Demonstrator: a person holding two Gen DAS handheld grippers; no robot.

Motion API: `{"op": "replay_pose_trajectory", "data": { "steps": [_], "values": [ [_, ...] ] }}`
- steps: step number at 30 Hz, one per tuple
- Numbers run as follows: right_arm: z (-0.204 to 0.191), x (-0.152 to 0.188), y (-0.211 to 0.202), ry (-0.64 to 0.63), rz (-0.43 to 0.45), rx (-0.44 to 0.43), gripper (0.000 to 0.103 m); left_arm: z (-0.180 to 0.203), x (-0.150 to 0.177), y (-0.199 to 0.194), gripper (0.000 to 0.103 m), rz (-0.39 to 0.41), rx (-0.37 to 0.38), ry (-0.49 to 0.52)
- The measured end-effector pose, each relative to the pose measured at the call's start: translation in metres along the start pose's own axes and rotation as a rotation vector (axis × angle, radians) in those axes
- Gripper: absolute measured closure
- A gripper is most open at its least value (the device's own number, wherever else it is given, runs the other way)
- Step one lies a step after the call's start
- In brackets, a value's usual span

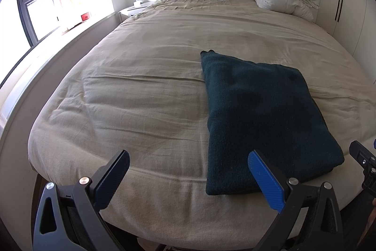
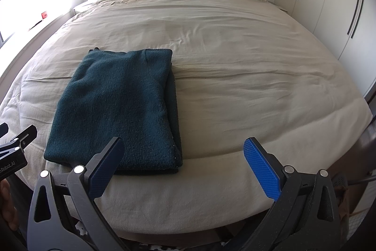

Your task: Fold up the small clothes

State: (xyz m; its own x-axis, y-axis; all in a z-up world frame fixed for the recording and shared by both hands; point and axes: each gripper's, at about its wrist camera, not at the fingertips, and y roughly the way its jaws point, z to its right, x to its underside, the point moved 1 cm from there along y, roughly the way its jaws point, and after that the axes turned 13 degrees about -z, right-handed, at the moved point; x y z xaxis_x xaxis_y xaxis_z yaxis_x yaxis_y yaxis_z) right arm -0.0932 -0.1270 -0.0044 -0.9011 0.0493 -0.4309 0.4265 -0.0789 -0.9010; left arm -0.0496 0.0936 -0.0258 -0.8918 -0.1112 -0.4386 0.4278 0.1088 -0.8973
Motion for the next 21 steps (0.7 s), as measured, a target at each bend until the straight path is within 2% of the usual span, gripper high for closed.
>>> {"op": "replay_pose_trajectory", "data": {
  "steps": [21],
  "values": [
    [-0.0027, 0.0047, 0.0016, -0.004, -0.007, -0.003, 0.0, -0.002, -0.0005, 0.0067, 0.0, -0.015, 0.012, -0.002]
  ]
}}
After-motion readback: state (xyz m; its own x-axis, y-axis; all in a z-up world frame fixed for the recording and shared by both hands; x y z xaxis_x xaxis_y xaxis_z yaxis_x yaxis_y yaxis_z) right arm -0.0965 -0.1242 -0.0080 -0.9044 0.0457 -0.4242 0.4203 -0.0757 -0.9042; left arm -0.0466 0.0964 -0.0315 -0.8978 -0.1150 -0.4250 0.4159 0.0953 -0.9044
